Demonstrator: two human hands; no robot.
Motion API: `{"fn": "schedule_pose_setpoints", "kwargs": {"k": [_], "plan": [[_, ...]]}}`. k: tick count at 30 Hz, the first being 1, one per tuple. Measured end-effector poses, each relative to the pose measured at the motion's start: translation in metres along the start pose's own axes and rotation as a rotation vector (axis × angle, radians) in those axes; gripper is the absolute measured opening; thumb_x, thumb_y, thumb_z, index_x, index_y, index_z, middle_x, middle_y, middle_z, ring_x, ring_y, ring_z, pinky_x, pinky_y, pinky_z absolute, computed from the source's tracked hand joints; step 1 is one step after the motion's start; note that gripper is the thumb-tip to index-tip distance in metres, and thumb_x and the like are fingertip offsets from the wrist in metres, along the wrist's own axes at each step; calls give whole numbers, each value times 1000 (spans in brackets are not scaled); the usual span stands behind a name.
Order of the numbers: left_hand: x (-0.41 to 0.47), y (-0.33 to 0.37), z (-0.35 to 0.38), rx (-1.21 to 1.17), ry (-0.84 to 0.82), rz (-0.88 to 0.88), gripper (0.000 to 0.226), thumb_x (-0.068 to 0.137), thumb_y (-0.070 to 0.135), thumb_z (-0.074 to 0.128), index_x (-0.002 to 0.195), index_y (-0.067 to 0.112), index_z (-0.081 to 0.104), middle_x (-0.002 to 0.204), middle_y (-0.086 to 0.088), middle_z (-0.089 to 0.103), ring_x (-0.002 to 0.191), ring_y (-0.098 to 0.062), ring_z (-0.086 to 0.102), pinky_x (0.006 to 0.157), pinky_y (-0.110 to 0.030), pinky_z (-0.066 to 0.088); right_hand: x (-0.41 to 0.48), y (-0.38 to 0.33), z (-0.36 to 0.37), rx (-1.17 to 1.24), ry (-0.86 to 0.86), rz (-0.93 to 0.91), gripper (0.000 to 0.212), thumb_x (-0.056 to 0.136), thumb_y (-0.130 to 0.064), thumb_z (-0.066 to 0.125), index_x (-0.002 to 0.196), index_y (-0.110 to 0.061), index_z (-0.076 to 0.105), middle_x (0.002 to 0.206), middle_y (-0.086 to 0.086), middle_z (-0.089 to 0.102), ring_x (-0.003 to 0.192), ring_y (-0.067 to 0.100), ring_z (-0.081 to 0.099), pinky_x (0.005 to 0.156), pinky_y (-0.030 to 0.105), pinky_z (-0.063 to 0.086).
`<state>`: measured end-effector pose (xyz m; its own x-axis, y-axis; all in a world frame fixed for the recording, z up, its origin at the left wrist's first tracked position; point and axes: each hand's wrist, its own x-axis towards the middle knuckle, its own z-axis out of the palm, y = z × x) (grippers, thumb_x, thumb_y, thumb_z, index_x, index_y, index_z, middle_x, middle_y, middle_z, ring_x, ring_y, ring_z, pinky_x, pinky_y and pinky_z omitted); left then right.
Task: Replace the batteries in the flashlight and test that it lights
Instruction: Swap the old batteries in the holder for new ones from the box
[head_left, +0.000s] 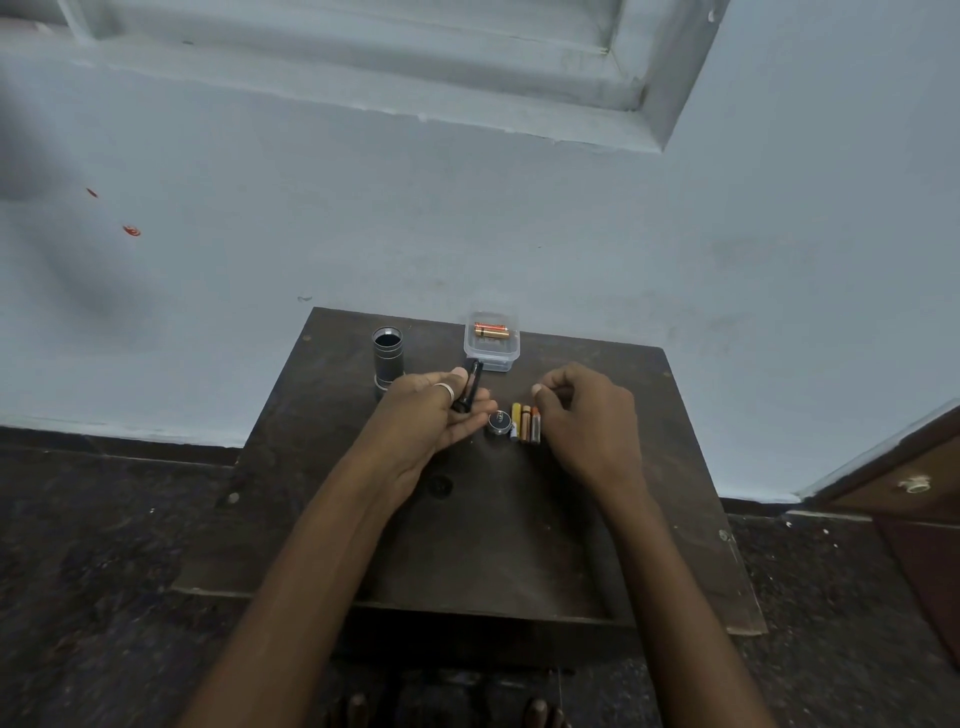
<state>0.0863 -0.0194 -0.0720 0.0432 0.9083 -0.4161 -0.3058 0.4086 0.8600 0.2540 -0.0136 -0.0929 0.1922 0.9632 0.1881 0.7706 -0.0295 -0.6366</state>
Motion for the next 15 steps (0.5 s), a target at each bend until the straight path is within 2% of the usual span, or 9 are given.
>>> {"fn": "schedule_pose_setpoints", "kwargs": {"k": [3, 6, 9, 12, 15], "plan": [[-1, 1, -1, -17, 20, -8, 23, 105, 14, 46, 103, -2, 62, 102, -19, 70, 92, -21, 73, 73, -25, 62, 15, -15, -2, -15, 37, -99, 7, 90, -19, 65, 87, -21, 71, 77, -12, 63, 78, 12, 61, 68, 26, 45], [-1, 2, -2, -33, 33, -28, 22, 105, 14, 46, 108, -2, 61, 105, -19, 70, 94, -23, 73, 74, -26, 62, 47, -36, -1, -62, -33, -228, 13, 88, -14, 65, 93, -17, 76, 89, -3, 73, 83, 16, 66, 72, 28, 50], [-1, 5, -2, -49, 44, -57, 19, 105, 14, 46, 103, 2, 61, 103, -18, 70, 92, -23, 73, 77, -28, 61, 83, -55, 6, -200, -214, -262, 14, 86, -13, 67, 92, -21, 76, 101, 1, 74, 92, 22, 67, 81, 37, 56], [-1, 7, -3, -59, 44, -61, 20, 105, 13, 45, 97, 3, 60, 102, -18, 70, 89, -22, 72, 78, -29, 60, 111, -70, 14, -367, -415, -283, 14, 82, -9, 70, 80, -22, 74, 96, 0, 73, 94, 22, 69, 82, 36, 58], [-1, 6, -5, -56, 29, -70, 20, 105, 13, 46, 105, 0, 61, 104, -19, 70, 91, -22, 72, 76, -28, 61, 125, -76, 18, -501, -595, -321, 13, 80, -11, 74, 91, -15, 80, 99, 3, 76, 99, 22, 68, 86, 37, 58]]}}
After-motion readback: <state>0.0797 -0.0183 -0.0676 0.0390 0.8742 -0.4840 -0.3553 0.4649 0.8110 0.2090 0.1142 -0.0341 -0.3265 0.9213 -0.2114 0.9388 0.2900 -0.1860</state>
